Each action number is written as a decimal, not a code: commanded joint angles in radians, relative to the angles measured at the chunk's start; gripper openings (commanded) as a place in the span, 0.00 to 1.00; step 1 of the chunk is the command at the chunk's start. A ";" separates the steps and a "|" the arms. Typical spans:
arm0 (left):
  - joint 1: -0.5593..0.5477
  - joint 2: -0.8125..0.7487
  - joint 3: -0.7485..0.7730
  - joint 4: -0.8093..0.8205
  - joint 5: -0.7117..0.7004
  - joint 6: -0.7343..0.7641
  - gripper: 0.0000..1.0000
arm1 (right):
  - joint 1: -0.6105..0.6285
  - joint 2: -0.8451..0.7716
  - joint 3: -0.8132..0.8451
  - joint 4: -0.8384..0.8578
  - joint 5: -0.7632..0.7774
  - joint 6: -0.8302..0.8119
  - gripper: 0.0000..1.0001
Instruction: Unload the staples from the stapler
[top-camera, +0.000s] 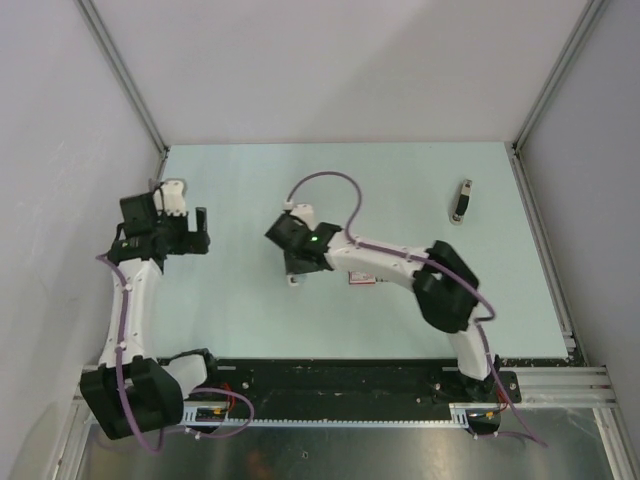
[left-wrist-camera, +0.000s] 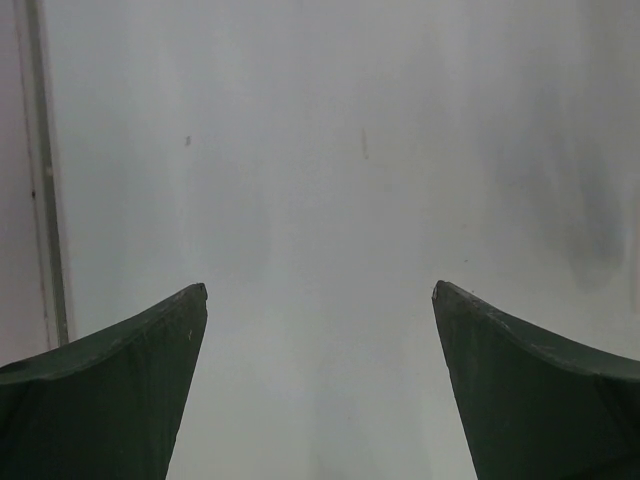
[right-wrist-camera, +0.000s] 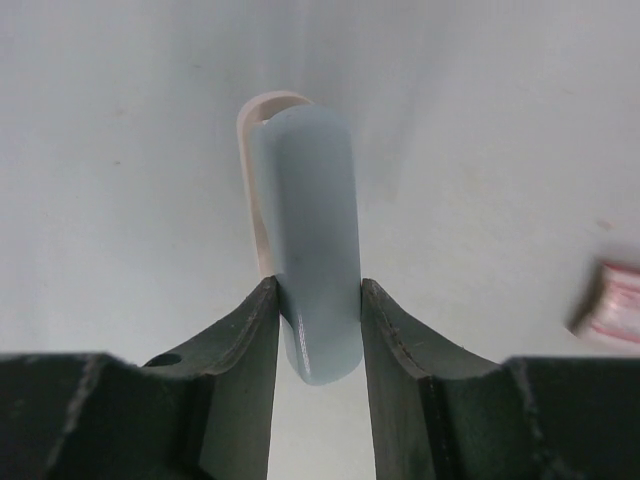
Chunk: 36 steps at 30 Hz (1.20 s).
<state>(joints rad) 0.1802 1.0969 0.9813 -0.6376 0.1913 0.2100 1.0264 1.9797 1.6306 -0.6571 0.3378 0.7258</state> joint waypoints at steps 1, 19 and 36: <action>0.124 -0.060 -0.037 -0.023 0.158 0.015 1.00 | 0.041 0.156 0.211 0.001 -0.021 -0.092 0.02; 0.270 -0.188 -0.128 -0.109 0.453 0.108 1.00 | 0.068 0.401 0.469 -0.053 -0.138 -0.104 0.43; 0.270 -0.168 -0.094 -0.124 0.445 0.138 1.00 | 0.148 0.437 0.582 -0.137 0.005 -0.049 0.38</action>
<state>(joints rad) 0.4393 0.9199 0.8581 -0.7532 0.5911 0.3008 1.1557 2.3890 2.1151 -0.7425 0.2657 0.6399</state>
